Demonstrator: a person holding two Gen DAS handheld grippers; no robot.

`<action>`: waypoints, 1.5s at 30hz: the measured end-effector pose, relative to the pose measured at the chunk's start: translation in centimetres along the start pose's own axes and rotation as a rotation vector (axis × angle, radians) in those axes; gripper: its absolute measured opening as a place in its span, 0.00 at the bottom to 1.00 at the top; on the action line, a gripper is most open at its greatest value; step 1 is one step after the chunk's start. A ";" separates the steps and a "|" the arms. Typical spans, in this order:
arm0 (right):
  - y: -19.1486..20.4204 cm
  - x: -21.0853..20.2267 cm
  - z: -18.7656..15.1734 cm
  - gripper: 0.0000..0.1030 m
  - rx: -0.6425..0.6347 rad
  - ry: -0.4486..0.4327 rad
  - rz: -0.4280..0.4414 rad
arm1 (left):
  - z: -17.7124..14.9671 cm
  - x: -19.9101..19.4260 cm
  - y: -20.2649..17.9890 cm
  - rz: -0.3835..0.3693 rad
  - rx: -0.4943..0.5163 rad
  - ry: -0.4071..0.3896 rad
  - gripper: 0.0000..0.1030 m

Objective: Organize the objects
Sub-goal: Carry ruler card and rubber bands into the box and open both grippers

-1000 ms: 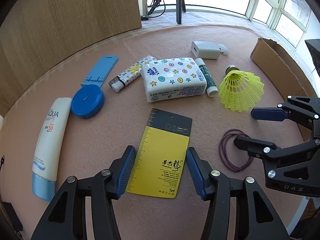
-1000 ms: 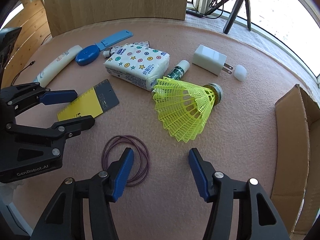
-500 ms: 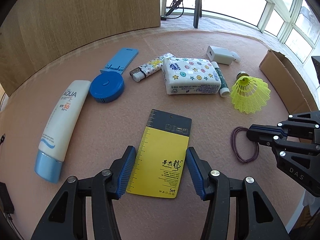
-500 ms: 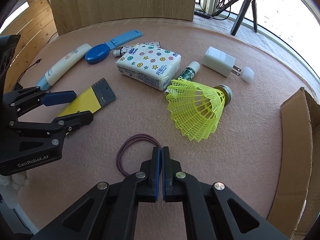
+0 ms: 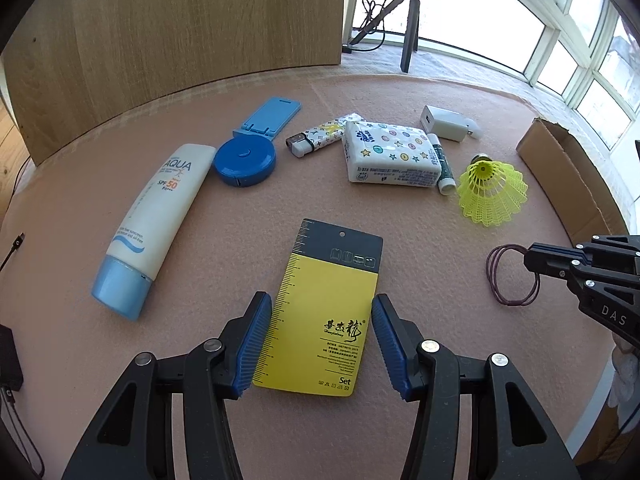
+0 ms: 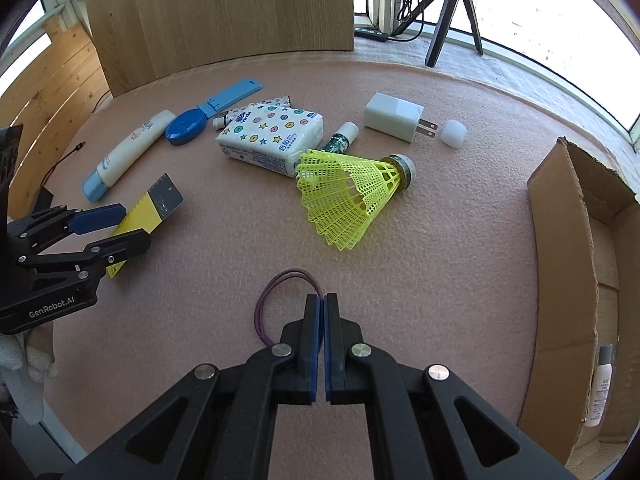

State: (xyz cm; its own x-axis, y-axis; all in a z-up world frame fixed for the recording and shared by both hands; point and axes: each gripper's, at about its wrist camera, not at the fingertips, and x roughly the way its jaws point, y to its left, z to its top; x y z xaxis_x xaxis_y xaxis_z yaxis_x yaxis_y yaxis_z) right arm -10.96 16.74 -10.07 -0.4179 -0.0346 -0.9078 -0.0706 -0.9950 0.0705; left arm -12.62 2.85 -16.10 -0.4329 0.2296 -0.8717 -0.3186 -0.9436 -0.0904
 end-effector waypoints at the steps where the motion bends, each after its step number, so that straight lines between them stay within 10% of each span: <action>1: -0.2 -0.4 -0.1 0.02 0.004 -0.007 -0.001 | 0.0 -0.2 -0.1 0.001 -0.001 -0.004 0.54; 15: -5.0 -8.3 -1.5 0.02 0.070 -0.138 -0.021 | 2.3 -4.0 -5.5 -0.046 0.055 -0.090 0.54; 45: -19.8 -14.1 -8.1 0.02 0.297 -0.219 -0.119 | 12.3 0.1 -31.5 -0.246 0.364 -0.126 0.54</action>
State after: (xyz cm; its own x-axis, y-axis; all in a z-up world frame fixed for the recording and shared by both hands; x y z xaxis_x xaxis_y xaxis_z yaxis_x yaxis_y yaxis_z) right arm 3.70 36.16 -2.03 -0.5719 0.1322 -0.8096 -0.3762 -0.9193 0.1156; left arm -13.03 35.52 -7.37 -0.3990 0.4853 -0.7780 -0.6911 -0.7168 -0.0927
